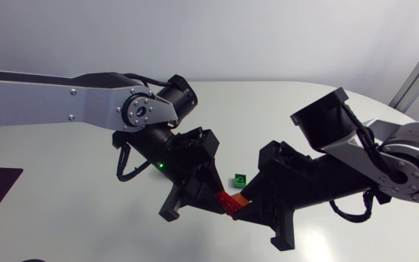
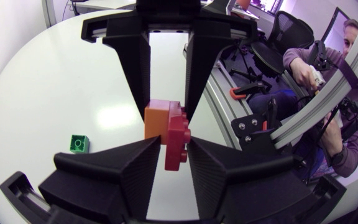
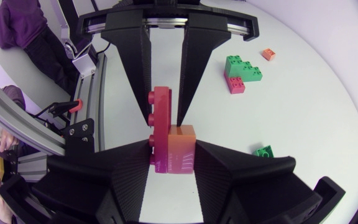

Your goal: Disassemble duplo

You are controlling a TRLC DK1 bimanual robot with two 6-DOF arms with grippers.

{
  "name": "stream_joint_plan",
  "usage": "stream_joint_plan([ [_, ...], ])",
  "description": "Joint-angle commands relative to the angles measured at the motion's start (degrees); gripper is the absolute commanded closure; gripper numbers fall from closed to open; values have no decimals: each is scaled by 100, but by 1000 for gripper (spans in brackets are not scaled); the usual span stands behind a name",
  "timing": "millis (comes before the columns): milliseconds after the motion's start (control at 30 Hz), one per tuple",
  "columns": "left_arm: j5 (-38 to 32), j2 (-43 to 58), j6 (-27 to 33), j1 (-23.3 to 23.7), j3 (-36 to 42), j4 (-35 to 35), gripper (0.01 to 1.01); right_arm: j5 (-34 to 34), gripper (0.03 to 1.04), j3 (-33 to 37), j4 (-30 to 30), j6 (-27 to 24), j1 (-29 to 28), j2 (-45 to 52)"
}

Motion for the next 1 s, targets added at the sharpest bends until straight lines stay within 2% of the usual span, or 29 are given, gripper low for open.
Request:
stream_joint_plan([
  [0,186,79,180,-39,130,-81,800,-84,718,-95,50,46,54,-40],
  [233,344,-167,197,-13,60,-134,854,-75,687,-156,102,117,98,-40],
  [267,353,-202,241,-30,16,-142,875,-75,623,-156,102,134,89,-58],
  [300,362,-246,276,-57,-45,-151,908,-75,518,-156,102,143,89,-84],
  [400,370,-316,461,-162,-168,-230,959,-75,477,-165,111,178,89,-181],
  [433,370,-334,461,-171,-177,-239,975,-66,400,-165,155,213,81,-216],
  [533,370,-360,443,-136,-116,-327,1005,-40,67,-156,164,231,81,-251],
  [667,362,-510,540,-21,-133,-432,1005,-31,64,-138,85,213,-7,-365],
  [733,300,-580,628,31,-142,-511,1005,-93,64,-51,-47,178,-297,-462],
  [800,36,-694,733,58,-248,-485,1003,-523,64,125,-249,160,-807,-489],
  [900,-298,-844,716,49,-397,-213,1005,-725,66,433,-495,222,-1352,-128],
  [967,-781,-1037,382,-83,-731,570,1005,-1007,66,732,-715,380,-1704,285],
])
